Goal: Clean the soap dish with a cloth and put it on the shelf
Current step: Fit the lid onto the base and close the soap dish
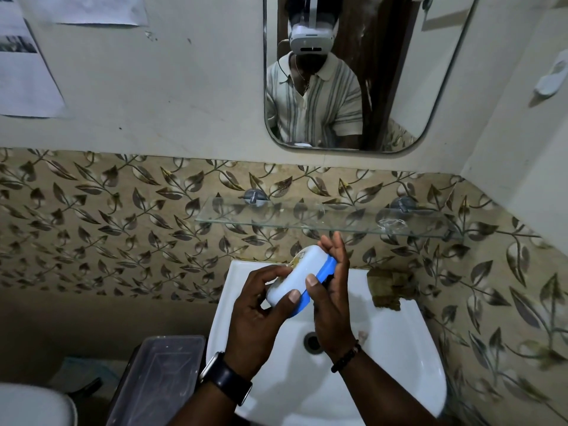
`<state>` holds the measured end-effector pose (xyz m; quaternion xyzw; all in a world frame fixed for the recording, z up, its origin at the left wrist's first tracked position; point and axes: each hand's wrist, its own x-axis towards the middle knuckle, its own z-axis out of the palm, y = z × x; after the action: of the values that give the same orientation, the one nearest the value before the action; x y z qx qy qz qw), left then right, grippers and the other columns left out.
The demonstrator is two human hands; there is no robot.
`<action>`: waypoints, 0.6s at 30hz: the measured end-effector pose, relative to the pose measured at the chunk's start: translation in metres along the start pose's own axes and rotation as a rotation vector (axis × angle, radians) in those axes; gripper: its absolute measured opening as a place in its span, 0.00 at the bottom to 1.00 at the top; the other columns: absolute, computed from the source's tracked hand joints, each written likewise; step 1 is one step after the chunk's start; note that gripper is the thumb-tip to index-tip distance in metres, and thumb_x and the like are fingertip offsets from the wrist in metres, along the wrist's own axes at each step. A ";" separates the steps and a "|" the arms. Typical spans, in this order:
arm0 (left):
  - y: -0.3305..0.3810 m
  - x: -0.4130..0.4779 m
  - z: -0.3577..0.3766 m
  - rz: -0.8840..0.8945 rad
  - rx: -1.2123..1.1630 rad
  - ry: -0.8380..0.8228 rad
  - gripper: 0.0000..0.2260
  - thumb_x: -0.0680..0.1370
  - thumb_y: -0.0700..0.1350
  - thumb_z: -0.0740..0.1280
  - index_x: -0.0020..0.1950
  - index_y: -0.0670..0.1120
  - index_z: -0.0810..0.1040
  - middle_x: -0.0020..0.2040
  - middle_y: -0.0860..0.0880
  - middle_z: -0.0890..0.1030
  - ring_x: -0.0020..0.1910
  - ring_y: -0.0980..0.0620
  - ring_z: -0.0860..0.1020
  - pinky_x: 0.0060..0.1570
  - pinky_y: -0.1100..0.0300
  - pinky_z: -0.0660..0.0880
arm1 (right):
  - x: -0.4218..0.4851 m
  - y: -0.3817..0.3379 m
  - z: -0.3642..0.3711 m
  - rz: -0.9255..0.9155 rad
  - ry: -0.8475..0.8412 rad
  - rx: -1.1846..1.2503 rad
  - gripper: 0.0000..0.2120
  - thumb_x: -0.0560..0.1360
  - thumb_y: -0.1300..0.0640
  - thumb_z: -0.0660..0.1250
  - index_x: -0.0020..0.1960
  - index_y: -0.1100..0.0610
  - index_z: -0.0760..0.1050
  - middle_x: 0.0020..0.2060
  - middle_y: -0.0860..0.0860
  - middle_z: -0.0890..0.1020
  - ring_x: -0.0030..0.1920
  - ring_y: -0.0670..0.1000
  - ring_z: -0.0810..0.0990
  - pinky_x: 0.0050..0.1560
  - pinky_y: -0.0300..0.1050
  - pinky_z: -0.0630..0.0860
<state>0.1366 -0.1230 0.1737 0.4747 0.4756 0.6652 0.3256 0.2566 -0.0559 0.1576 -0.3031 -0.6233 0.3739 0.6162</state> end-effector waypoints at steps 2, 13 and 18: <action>-0.001 -0.001 0.000 -0.014 -0.007 0.010 0.18 0.72 0.54 0.73 0.59 0.49 0.82 0.60 0.50 0.82 0.57 0.44 0.80 0.44 0.59 0.79 | 0.000 0.001 -0.002 -0.007 -0.021 -0.010 0.34 0.78 0.52 0.63 0.80 0.42 0.54 0.76 0.49 0.65 0.76 0.56 0.66 0.73 0.68 0.65; -0.010 -0.005 -0.002 0.032 -0.023 -0.005 0.17 0.73 0.48 0.75 0.60 0.46 0.81 0.59 0.49 0.81 0.58 0.44 0.80 0.43 0.59 0.81 | 0.000 0.005 -0.003 -0.008 -0.068 -0.013 0.34 0.78 0.50 0.64 0.80 0.43 0.53 0.77 0.49 0.65 0.75 0.58 0.66 0.71 0.72 0.65; -0.016 0.006 -0.014 0.002 -0.072 -0.038 0.20 0.72 0.51 0.74 0.62 0.47 0.81 0.62 0.45 0.81 0.59 0.36 0.79 0.50 0.32 0.79 | 0.006 -0.004 -0.012 0.004 -0.173 -0.020 0.38 0.75 0.38 0.71 0.79 0.46 0.58 0.75 0.52 0.67 0.73 0.60 0.70 0.68 0.61 0.75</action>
<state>0.1211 -0.1164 0.1588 0.4756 0.4446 0.6732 0.3506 0.2688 -0.0516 0.1639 -0.2773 -0.6773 0.3935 0.5564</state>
